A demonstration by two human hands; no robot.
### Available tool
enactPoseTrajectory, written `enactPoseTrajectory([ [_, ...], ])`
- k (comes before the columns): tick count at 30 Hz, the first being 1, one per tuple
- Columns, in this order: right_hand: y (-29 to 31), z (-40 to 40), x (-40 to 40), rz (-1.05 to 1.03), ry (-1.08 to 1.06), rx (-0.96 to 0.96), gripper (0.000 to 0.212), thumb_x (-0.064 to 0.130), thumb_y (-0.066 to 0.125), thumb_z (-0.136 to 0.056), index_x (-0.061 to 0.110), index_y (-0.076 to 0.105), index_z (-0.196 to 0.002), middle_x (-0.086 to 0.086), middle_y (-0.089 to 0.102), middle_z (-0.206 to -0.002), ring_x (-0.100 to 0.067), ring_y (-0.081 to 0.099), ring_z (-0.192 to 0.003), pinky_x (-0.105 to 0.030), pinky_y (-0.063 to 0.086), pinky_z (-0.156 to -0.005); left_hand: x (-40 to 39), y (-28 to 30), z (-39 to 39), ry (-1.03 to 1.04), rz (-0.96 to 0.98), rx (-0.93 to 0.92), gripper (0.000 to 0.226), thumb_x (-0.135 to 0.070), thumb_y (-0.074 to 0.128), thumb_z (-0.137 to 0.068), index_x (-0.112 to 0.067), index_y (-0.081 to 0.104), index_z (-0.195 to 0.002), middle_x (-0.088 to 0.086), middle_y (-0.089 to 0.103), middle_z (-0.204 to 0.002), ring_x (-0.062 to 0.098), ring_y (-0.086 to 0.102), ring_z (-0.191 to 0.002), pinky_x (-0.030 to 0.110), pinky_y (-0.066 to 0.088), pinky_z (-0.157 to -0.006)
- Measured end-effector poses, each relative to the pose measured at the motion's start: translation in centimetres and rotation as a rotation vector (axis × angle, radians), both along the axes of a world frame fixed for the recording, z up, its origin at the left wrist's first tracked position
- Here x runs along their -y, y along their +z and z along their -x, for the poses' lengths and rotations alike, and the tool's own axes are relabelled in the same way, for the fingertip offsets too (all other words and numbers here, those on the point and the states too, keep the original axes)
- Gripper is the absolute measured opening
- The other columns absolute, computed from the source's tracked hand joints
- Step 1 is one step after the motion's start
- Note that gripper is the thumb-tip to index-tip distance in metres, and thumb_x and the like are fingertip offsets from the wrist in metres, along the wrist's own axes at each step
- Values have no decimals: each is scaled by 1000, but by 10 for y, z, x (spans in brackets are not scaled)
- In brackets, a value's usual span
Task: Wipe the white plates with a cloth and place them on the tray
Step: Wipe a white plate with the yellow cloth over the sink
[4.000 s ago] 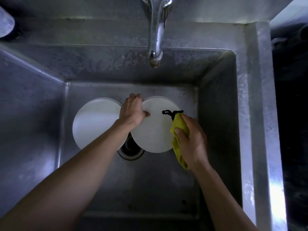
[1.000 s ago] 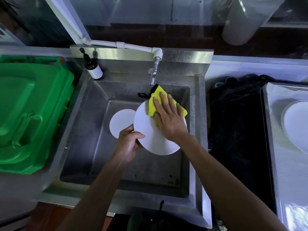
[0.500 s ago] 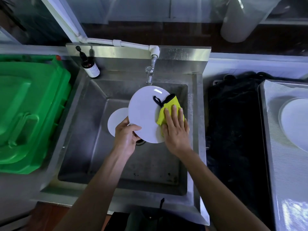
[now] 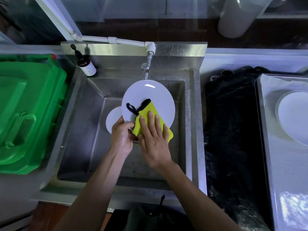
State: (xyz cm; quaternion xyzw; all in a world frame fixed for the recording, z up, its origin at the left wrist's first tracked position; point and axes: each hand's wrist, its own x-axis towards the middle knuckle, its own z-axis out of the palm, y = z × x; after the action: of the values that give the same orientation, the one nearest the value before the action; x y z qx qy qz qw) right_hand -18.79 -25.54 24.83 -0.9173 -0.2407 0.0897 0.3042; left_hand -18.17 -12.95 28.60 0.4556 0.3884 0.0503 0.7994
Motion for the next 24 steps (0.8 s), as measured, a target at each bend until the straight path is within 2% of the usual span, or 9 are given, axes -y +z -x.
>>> enactPoseTrajectory([
  [5, -8, -8, 18, 60, 24, 49, 57, 42, 16, -106, 30, 9, -161, 3, -6, -169, -19, -14, -155, -54, 1, -124, -7, 3, 7, -11, 25, 59, 45, 14, 47, -84, -7, 69, -118, 24, 69, -118, 36, 69, -99, 42, 56, -77],
  [11, -17, -41, 38, 85, -22, 41, 55, 38, 24, -109, 32, 6, -161, 6, -9, -169, -19, -17, -154, -54, -3, -124, -11, 7, 12, -56, -26, -3, 41, 14, 50, -85, -9, 68, -114, 14, 70, -118, 37, 66, -108, 52, 55, -87],
  [14, -18, -61, 43, 91, -38, 58, 55, 36, 28, -109, 33, 10, -161, 7, -6, -169, -21, -15, -155, -55, -1, -124, -14, 8, 15, -105, -50, -22, 36, 13, 51, -86, -6, 67, -112, 13, 70, -112, 36, 66, -101, 52, 53, -84],
  [17, -17, -78, 43, 124, -52, 63, 55, 35, 30, -108, 34, 11, -160, 6, -4, -169, -24, -11, -155, -56, 3, -123, -15, 11, 17, -172, -80, -24, 35, 3, 61, -73, -7, 69, -105, 12, 71, -107, 35, 66, -93, 52, 51, -79],
  [19, -16, -87, 43, 132, -53, 69, 56, 35, 30, -108, 33, 10, -160, 5, -5, -169, -26, -10, -155, -57, 4, -123, -14, 11, 18, -218, -79, -26, 40, -1, 61, -66, -7, 69, -105, 12, 72, -108, 33, 67, -95, 51, 54, -77],
  [22, -13, -97, 42, 158, -15, 106, 57, 36, 27, -108, 33, 5, -161, 5, -9, -169, -28, -13, -155, -57, 4, -123, -14, 8, 21, -276, -88, -44, 44, -1, 62, -62, -6, 70, -105, 12, 73, -107, 32, 68, -95, 41, 58, -64],
  [24, -8, -100, 39, 163, 24, 128, 57, 36, 25, -108, 32, 3, -161, 4, -11, -169, -28, -14, -154, -57, 2, -123, -13, 6, 22, -316, -110, -60, 46, -2, 64, -61, -7, 72, -107, 17, 73, -110, 34, 68, -96, 41, 58, -65],
])
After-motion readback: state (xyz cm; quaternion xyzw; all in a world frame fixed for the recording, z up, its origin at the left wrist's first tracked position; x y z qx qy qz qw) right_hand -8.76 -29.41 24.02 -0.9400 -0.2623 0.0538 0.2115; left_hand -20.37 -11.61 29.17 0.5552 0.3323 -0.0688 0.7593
